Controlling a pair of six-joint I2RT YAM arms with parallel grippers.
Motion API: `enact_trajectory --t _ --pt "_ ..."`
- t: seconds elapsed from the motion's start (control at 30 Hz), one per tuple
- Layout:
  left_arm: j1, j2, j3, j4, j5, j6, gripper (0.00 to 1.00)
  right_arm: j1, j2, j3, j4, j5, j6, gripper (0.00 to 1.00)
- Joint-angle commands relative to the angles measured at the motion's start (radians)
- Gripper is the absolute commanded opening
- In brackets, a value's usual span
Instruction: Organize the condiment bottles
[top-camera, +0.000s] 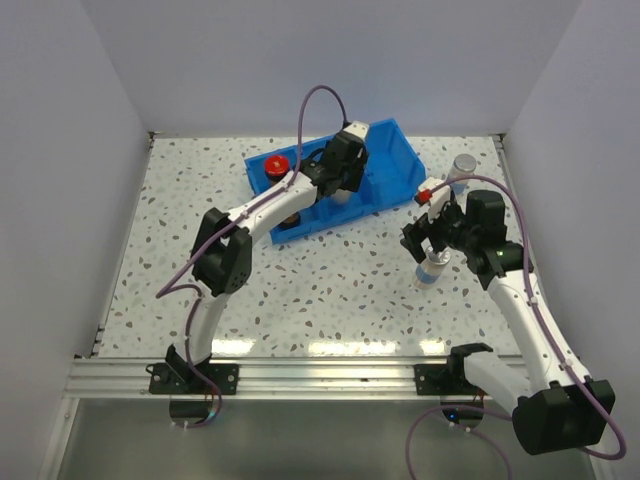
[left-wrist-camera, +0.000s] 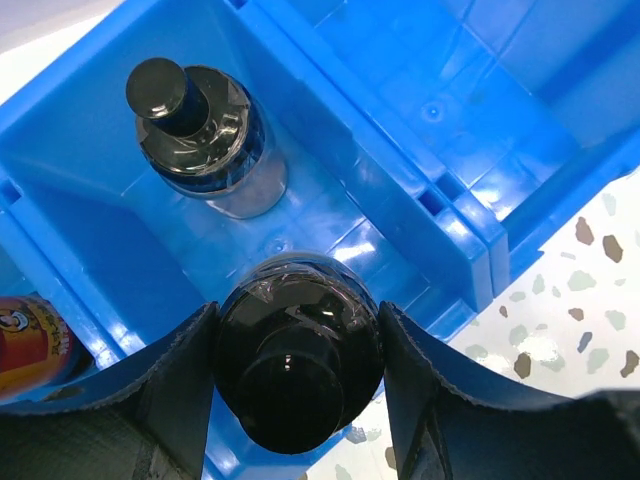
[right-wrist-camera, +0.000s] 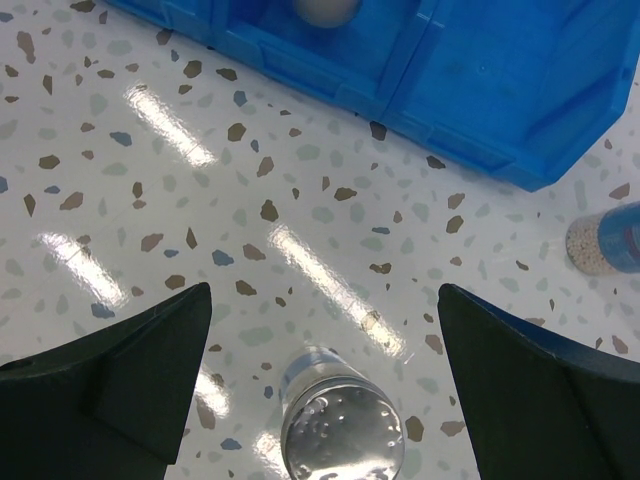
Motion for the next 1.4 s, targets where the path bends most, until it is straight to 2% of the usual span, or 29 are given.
enact_trajectory --t 0.0,0.13,0.23,0.3,0.33,0.4,0.43,0.53,0.63,0.77,0.9,0.97,1.03,1.07,1.13,1.17,1.23,1.27,1.37 --pt "0.008 -0.005 0.036 0.087 0.017 0.032 0.0 -0.006 -0.018 0.0 0.017 -0.024 -0.015 0.99" --pt "0.01 0.026 0.045 0.092 0.015 0.04 0.01 -0.006 -0.015 0.0 0.017 -0.023 -0.016 0.98" --pt "0.014 0.042 0.041 0.086 0.015 0.045 0.07 -0.007 -0.013 -0.002 0.017 -0.021 -0.019 0.99" --pt "0.016 0.039 0.024 0.089 0.018 0.042 0.2 -0.007 -0.011 -0.002 0.017 -0.02 -0.019 0.99" --pt "0.016 0.035 0.015 0.096 0.021 0.041 0.35 -0.009 -0.011 -0.002 0.017 -0.021 -0.019 0.99" --pt "0.016 0.017 -0.013 0.106 0.028 0.043 0.52 -0.009 -0.01 -0.003 0.017 -0.021 -0.021 0.99" --pt "0.016 0.009 -0.022 0.115 0.029 0.045 0.64 -0.009 -0.01 -0.003 0.017 -0.02 -0.021 0.99" --pt "0.016 -0.022 -0.039 0.116 0.031 0.054 0.78 -0.012 -0.011 -0.003 0.014 -0.023 -0.025 0.98" --pt "0.016 -0.06 -0.042 0.115 0.044 0.066 0.84 -0.018 -0.013 -0.005 0.011 -0.035 -0.03 0.99" --pt "0.016 -0.132 -0.054 0.119 0.084 0.095 0.85 -0.035 -0.027 -0.006 0.002 -0.064 -0.053 0.99" --pt "0.016 -0.3 -0.125 0.13 0.092 0.149 0.86 -0.061 -0.064 -0.022 0.002 -0.11 -0.078 0.98" --pt "0.016 -0.44 -0.247 0.159 0.071 0.196 0.89 -0.078 -0.071 -0.016 -0.013 -0.141 -0.076 0.99" --pt "0.016 -0.552 -0.362 0.214 0.039 0.227 0.94 -0.076 -0.061 0.036 -0.11 -0.158 -0.104 0.99" --pt "0.016 -0.67 -0.492 0.234 0.003 0.268 0.96 -0.078 -0.054 0.07 -0.146 -0.167 -0.114 0.99" --pt "0.017 -0.793 -0.687 0.291 -0.059 0.293 1.0 -0.078 -0.044 0.096 -0.242 -0.153 -0.14 0.99" --pt "0.019 -0.907 -0.744 0.302 -0.073 0.304 1.0 -0.078 -0.038 0.116 -0.268 -0.118 -0.144 0.99" --pt "0.022 -1.02 -0.911 0.326 -0.109 0.31 1.0 -0.078 -0.024 0.13 -0.332 -0.069 -0.144 0.99" --pt "0.022 -1.121 -0.96 0.331 -0.116 0.31 1.0 -0.079 -0.015 0.139 -0.352 -0.022 -0.142 0.99" --pt "0.022 -1.297 -1.125 0.337 -0.161 0.279 1.0 -0.078 -0.002 0.138 -0.398 0.064 -0.121 0.99"
